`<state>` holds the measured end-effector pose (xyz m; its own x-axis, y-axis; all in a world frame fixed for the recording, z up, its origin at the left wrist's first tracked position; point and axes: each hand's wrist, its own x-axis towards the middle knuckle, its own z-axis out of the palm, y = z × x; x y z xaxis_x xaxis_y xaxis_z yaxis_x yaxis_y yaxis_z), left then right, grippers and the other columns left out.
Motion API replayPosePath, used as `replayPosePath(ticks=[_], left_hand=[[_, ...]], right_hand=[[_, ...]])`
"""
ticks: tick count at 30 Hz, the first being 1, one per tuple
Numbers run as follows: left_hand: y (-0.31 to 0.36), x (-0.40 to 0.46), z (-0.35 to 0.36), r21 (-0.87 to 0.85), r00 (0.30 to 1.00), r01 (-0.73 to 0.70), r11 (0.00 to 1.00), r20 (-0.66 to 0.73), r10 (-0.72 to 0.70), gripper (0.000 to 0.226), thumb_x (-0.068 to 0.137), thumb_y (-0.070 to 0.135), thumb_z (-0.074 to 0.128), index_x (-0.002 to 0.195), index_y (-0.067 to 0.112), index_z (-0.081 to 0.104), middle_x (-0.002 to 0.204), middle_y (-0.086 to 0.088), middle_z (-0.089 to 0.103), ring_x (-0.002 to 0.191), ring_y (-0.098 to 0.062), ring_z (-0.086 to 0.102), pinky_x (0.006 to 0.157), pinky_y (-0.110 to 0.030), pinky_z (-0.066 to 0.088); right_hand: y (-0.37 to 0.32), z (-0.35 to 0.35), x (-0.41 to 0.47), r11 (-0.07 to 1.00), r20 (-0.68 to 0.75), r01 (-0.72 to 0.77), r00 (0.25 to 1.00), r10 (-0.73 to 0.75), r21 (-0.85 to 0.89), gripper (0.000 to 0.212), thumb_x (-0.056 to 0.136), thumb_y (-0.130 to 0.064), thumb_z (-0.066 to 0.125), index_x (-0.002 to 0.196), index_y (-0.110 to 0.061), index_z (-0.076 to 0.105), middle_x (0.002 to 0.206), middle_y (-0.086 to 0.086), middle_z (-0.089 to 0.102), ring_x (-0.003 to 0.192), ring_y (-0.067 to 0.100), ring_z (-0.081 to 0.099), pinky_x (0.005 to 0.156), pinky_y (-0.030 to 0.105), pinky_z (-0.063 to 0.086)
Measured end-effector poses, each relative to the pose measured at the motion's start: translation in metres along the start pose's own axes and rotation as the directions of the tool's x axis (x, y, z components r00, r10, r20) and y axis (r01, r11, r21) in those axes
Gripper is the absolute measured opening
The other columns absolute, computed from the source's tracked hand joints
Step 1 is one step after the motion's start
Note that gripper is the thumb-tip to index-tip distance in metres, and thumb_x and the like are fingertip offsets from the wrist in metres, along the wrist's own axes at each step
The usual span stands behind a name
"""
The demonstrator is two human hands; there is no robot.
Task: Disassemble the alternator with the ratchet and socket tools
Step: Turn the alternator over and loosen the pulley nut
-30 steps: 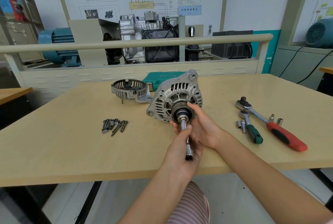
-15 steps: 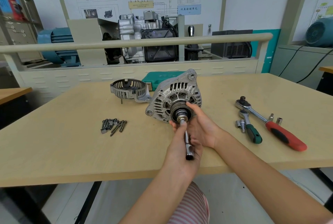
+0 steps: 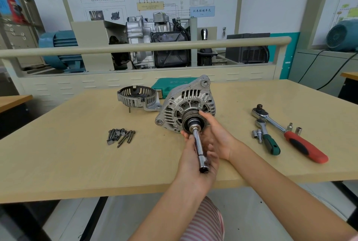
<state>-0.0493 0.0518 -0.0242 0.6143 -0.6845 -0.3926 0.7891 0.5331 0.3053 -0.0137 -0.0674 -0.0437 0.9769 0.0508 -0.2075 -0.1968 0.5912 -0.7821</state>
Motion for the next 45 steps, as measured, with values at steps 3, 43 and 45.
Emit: replayPosePath(ticks=[3,43,45], left_hand=[[-0.002,0.001,0.0,0.01,0.997,-0.077,0.997,-0.019,0.077,0.01,0.089,0.013,0.061,0.082,0.006,0.059,0.048,-0.003,0.054,0.033,-0.005,0.048,0.032,-0.012,0.041],[0.004,-0.012,0.007,-0.116,0.998,0.039,0.992,0.052,-0.034,0.032,0.098,0.017,0.046,0.095,-0.011,0.06,0.067,-0.022,0.066,0.046,-0.028,0.066,0.037,-0.036,0.052],[0.007,-0.012,0.008,-0.135,0.996,0.076,0.988,0.065,-0.068,0.035,0.098,0.017,0.044,0.086,-0.012,0.06,0.063,-0.023,0.066,0.044,-0.027,0.065,0.037,-0.035,0.053]], right_hand=[[0.0,0.001,0.001,1.0,-0.004,0.013,1.0,-0.013,0.018,0.068,0.066,-0.052,0.064,0.114,-0.004,0.058,0.096,0.012,0.068,0.074,0.018,0.068,0.071,0.028,0.055],[-0.001,-0.005,0.008,1.0,-0.001,0.001,1.0,-0.001,0.014,0.054,0.067,-0.054,0.064,0.083,-0.003,0.075,0.09,0.013,0.069,0.073,0.02,0.067,0.072,0.029,0.056],[0.0,-0.006,0.008,1.0,0.014,0.009,1.0,-0.009,0.003,0.053,0.067,-0.055,0.064,0.079,-0.004,0.076,0.089,0.013,0.07,0.073,0.019,0.067,0.074,0.028,0.056]])
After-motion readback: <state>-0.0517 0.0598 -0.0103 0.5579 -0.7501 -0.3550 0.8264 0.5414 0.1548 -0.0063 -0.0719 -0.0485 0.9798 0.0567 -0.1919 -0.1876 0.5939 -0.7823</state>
